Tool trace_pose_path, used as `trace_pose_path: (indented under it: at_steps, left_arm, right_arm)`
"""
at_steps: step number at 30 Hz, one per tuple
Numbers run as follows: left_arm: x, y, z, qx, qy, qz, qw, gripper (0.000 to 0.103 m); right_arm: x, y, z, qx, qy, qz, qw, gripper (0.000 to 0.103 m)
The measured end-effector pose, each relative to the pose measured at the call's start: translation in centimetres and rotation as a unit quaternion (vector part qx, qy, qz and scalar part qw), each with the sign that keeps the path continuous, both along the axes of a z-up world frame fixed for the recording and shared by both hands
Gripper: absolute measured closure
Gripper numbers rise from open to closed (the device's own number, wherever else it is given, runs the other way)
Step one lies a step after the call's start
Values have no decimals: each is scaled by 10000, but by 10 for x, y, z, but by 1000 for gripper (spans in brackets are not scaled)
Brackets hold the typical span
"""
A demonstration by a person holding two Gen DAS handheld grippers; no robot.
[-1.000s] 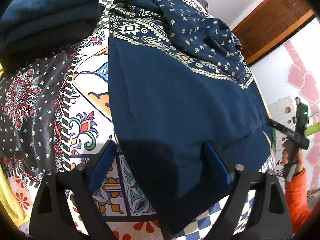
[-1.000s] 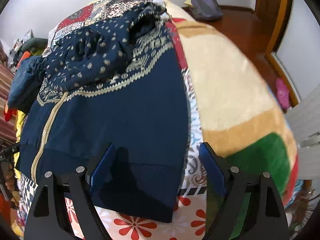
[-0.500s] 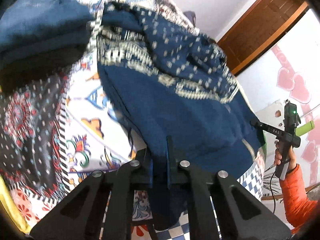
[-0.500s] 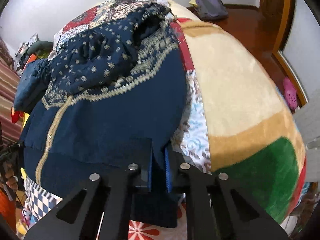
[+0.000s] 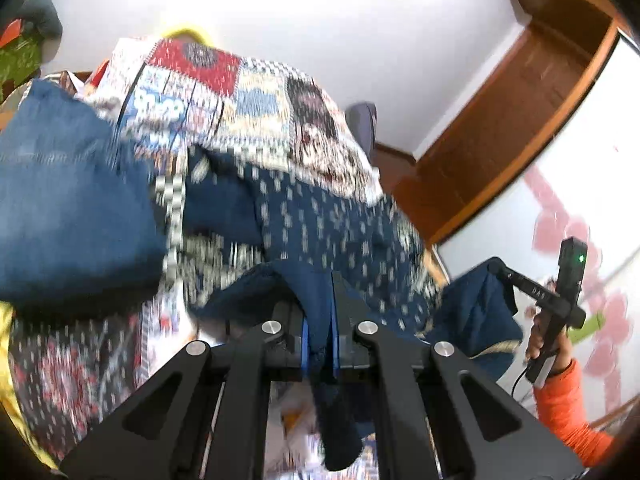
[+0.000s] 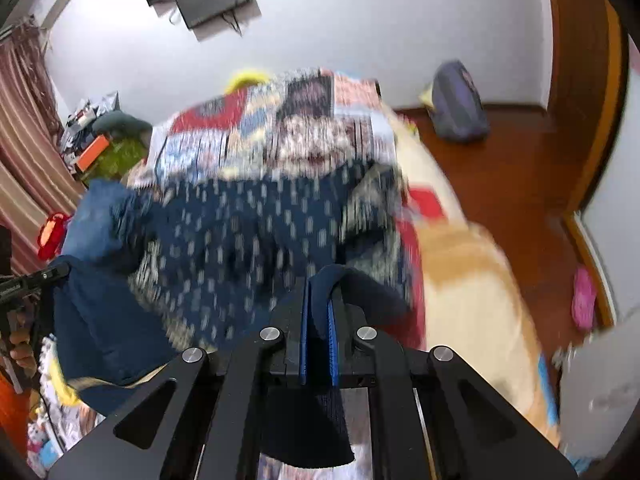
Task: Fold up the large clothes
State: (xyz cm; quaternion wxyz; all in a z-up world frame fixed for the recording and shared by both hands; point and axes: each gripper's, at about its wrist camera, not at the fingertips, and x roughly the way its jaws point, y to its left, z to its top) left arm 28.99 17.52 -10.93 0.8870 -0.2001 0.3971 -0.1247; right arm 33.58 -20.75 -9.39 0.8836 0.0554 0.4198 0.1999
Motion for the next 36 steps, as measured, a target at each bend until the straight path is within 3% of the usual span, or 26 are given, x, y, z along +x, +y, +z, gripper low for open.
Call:
trace_pose_path:
  at_steps: [6,13,16,19,23,26,28,29,31,32,36]
  left_arm:
    - [86,13,-6,366,44,424,9984,96]
    - [164,31,-76,787,676,786,9915,96]
    - [181,35,-105,809,985,739,9891,95]
    - [186,32,-120,933,1174,645,9866,94]
    - [183,19,-115,1405,1192,444,9819,89]
    - [173,9,-99,1739,1093,319,9782,85]
    - [162,2,-85,1888,923,173,9775,75]
    - [156,-2,-77,1909,816,113,9781,71]
    - [146,-6,-65,1956,634,110,9786,48]
    - [137,-9,-55,2028,437,212,9780,43]
    - [115,-18,-32,1966,95,226,9802,39]
  right_arm:
    - [90,9,-5,44,-16,-280,9996,96]
    - [165,26,-61,-55,468,-567,9973,96]
    - [183,30,-90,-70,762,-669,9948,96]
    - [186,30,-100,-154,922,-644,9935,94]
    - [183,26,-98,-216,1175,-564,9912,88]
    - [178,18,-85,-112,1355,-609,9888,72]
    - [169,17,-72,-215,1170,-652,9908,55]
    - [162,16,-64,-286,999,-648,9925,55]
    - [141,17,-44,-421,622,-511,9959,54]
    - [133,18,-37,-416,510,-439,9969,54]
    - [102,28,-18,-279,282,-95,9992,53]
